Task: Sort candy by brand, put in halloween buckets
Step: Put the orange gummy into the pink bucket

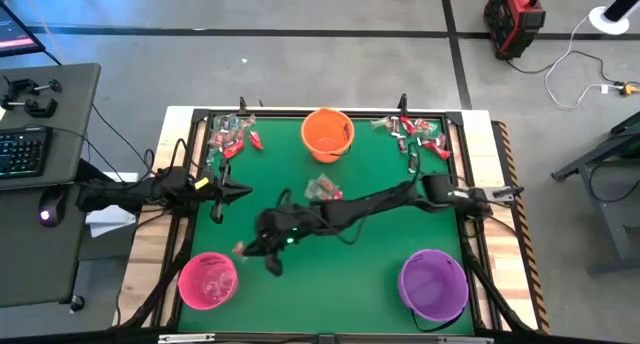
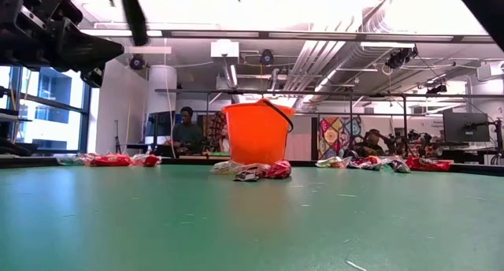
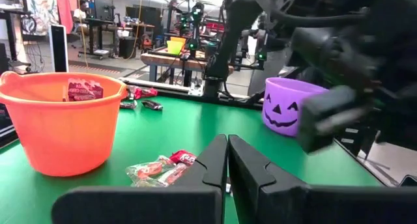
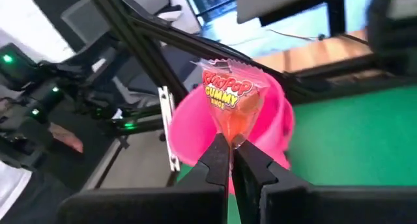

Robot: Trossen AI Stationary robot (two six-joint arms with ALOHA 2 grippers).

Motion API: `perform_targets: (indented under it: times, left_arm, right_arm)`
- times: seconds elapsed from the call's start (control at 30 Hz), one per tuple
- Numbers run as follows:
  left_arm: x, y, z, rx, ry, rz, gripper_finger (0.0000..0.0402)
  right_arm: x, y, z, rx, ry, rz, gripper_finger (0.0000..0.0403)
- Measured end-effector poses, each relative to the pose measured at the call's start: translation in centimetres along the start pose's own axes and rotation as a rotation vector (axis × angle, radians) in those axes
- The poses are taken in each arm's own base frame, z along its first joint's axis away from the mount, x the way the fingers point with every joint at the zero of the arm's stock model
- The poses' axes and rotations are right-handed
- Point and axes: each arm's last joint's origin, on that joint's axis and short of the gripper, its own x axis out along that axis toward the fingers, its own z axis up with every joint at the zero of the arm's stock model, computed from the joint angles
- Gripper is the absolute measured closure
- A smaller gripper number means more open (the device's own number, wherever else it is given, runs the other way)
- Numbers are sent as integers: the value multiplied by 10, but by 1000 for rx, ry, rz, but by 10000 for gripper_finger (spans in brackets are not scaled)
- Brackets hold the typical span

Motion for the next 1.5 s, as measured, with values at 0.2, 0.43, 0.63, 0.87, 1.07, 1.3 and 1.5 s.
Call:
perform_targets:
  times: [0.2, 0.43, 0.63, 0.87, 1.07, 1.3, 1.5]
  left_arm:
    - [0, 0, 0, 0, -1, 0, 398]
    - [0, 0, 0, 0, 0, 0, 398]
    - [0, 0, 0, 0, 0, 0, 398]
    - [0, 0, 0, 0, 0, 0, 398]
    - [0, 0, 0, 0, 0, 0, 398]
    - [0, 0, 0, 0, 0, 0, 398]
    - [0, 0, 0, 0, 1, 0, 398]
  right_arm:
    - [27, -2, 3, -66, -9, 106, 402]
    - [49, -9, -13, -75, -28, 134, 402]
    - [53, -4, -21, -77, -70, 134, 402]
    - [57, 17, -30, -91, -114, 36, 403]
    - [57, 18, -31, -71, -119, 22, 397]
    - [65, 1, -42, 79, -105, 59, 303]
    - [71, -5, -52, 129, -95, 102, 218]
